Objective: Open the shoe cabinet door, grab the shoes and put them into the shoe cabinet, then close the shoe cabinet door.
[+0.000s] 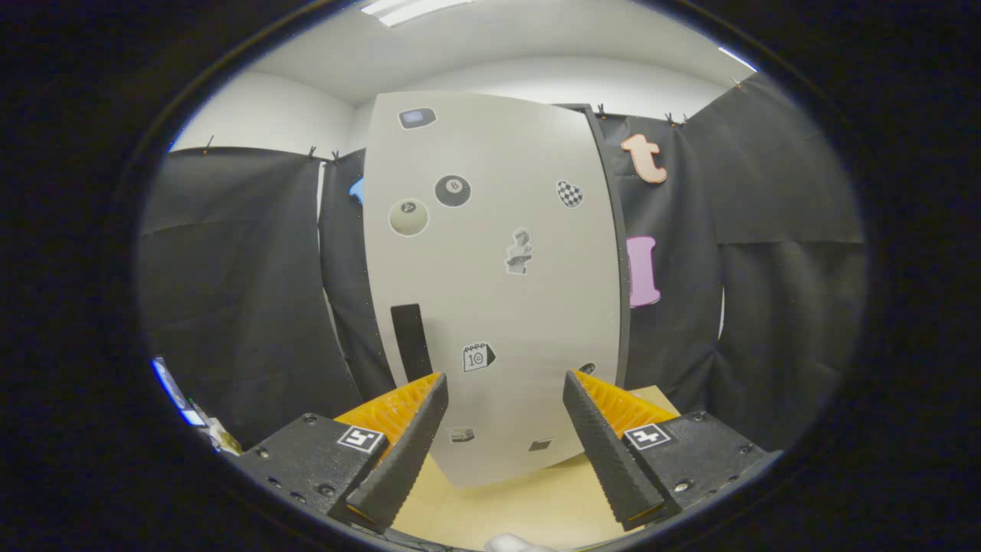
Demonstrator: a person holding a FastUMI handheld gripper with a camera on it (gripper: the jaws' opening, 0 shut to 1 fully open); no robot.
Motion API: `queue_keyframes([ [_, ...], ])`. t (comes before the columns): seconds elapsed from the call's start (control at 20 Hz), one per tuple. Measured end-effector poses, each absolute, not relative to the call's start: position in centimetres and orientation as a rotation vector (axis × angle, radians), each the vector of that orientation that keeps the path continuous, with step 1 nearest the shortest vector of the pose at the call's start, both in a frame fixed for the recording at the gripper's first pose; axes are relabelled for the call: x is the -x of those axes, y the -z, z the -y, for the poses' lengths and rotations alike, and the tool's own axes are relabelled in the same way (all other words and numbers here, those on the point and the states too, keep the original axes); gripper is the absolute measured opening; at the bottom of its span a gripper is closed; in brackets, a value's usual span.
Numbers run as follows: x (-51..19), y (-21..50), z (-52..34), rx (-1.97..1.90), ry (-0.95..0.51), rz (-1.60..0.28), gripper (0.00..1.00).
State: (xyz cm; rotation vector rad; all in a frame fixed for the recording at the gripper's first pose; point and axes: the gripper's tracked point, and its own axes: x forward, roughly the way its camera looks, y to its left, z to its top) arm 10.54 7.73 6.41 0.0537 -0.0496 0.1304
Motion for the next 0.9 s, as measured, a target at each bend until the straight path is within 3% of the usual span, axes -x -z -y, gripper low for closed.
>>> queue_keyframes([
  [0.55, -2.2, -5.9, -4.9, -0.003, -0.034, 0.073, 0.99],
  [0.9, -0.6, -5.3, -4.3, -0.014, -0.008, 0.065, 0.99],
])
